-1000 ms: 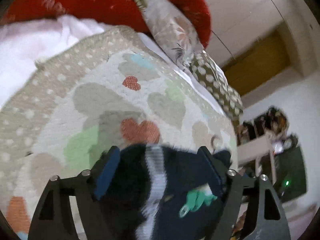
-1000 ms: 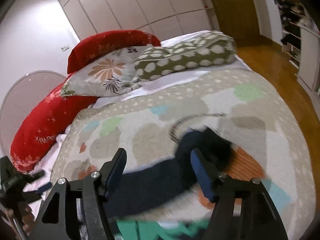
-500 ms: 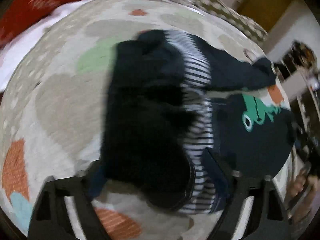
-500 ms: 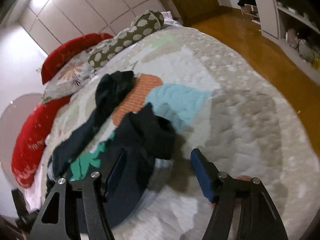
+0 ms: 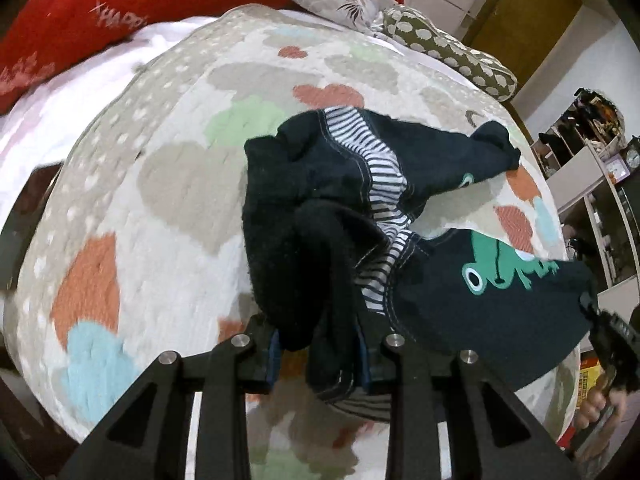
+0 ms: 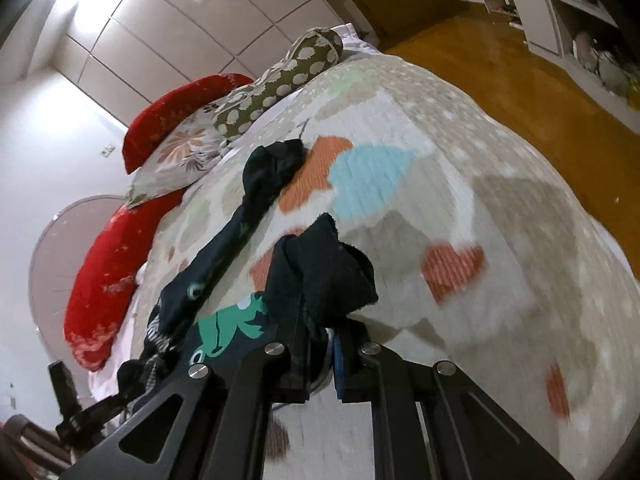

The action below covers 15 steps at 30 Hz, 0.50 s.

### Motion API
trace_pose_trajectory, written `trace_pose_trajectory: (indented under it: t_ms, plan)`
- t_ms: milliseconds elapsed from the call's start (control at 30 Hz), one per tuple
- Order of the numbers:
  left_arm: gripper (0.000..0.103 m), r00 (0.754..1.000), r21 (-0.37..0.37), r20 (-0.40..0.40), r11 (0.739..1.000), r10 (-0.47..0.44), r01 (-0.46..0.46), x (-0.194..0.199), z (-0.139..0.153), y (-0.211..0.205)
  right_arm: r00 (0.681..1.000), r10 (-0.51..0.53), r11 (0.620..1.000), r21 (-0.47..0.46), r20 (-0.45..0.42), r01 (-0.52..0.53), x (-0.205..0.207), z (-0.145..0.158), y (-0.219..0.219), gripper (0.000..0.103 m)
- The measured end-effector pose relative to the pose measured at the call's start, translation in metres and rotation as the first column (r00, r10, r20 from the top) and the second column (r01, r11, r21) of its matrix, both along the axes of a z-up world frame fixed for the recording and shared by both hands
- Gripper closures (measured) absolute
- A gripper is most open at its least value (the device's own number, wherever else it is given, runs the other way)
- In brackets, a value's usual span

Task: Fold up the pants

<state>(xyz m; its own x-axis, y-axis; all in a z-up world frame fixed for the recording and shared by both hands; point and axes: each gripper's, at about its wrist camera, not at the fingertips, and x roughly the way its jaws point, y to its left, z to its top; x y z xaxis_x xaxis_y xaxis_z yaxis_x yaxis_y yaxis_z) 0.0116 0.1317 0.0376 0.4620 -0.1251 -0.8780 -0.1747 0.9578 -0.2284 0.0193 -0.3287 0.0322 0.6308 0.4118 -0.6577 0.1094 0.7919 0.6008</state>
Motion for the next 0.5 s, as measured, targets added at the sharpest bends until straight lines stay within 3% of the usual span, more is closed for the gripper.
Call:
trace_pose_trajectory:
  t_ms: [133, 233, 300, 400, 500]
  plan:
    - [0.066, 0.999, 0.002, -0.043, 1.0, 0.027, -0.027, -0.021, -0.018, 0.002, 1.0, 0.0, 0.996, -0.091, -0.022, -0.002, -0.033, -0.014, 0.002, 0.088]
    - [0.058, 0.999, -0.026, 0.01, 0.999, 0.045, -0.044, -0.042, -0.005, 0.006, 0.999, -0.028, 0.995, -0.099, -0.023, 0.025, -0.05, -0.011, -0.005, 0.078]
    - [0.05, 0.996, -0.022, 0.064, 0.998, 0.065, -0.064, -0.055, 0.008, 0.008, 0.997, -0.062, 0.989, -0.13, 0.041, 0.067, -0.057, 0.01, -0.013, 0.068]
    - [0.044, 0.987, -0.045, 0.141, 0.997, 0.076, -0.07, -0.071, 0.024, 0.008, 0.992, -0.047, 0.968, -0.241, 0.12, 0.075, -0.046, 0.041, -0.01, 0.062]
    - [0.044, 0.985, -0.073, 0.167, 0.997, 0.05, -0.038, -0.076, 0.028, 0.005, 0.993, 0.011, 0.955, -0.295, 0.121, 0.026, -0.009, 0.057, 0.005, 0.062]
